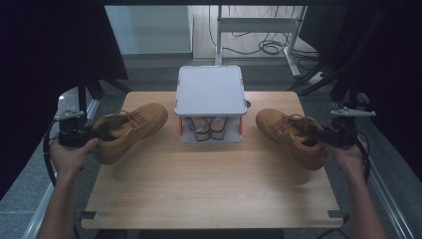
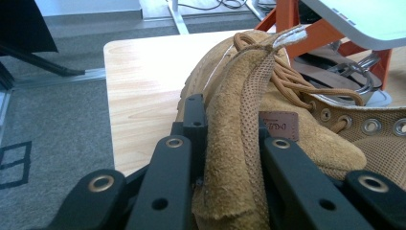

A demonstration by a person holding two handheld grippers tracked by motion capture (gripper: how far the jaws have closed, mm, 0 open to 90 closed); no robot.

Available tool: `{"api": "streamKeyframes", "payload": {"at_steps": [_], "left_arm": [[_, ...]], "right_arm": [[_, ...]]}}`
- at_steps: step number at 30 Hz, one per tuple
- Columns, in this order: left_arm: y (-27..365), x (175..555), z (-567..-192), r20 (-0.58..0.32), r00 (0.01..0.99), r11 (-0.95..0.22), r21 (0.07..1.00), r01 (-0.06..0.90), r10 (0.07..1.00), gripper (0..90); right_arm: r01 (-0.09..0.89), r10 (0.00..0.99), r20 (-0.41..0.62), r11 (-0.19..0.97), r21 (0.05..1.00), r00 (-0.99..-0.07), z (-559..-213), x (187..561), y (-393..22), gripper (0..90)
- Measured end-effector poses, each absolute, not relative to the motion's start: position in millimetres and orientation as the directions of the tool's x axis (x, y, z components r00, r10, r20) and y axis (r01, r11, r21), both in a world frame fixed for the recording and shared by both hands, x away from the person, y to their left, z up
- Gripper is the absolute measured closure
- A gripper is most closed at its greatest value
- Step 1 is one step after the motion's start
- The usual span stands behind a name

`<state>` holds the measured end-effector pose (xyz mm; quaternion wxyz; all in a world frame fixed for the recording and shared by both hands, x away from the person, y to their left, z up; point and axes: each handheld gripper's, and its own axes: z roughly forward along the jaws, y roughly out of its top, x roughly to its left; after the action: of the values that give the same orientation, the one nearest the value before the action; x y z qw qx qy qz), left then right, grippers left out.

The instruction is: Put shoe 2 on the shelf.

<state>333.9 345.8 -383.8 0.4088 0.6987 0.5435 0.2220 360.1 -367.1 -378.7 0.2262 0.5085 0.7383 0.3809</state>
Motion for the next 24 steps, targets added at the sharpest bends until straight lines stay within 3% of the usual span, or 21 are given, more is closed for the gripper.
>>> {"api": "streamKeyframes", "payload": {"at_steps": [24], "left_arm": [[352.0,335.4,-364.1,-0.161,0.281,-0.017,0.842,0.539,0.946,78.7]], "right_arm": [[0.507,0.939,0.104,0.081,0.858,-0.326,-361.8,351.1,-372.1,78.4]]}}
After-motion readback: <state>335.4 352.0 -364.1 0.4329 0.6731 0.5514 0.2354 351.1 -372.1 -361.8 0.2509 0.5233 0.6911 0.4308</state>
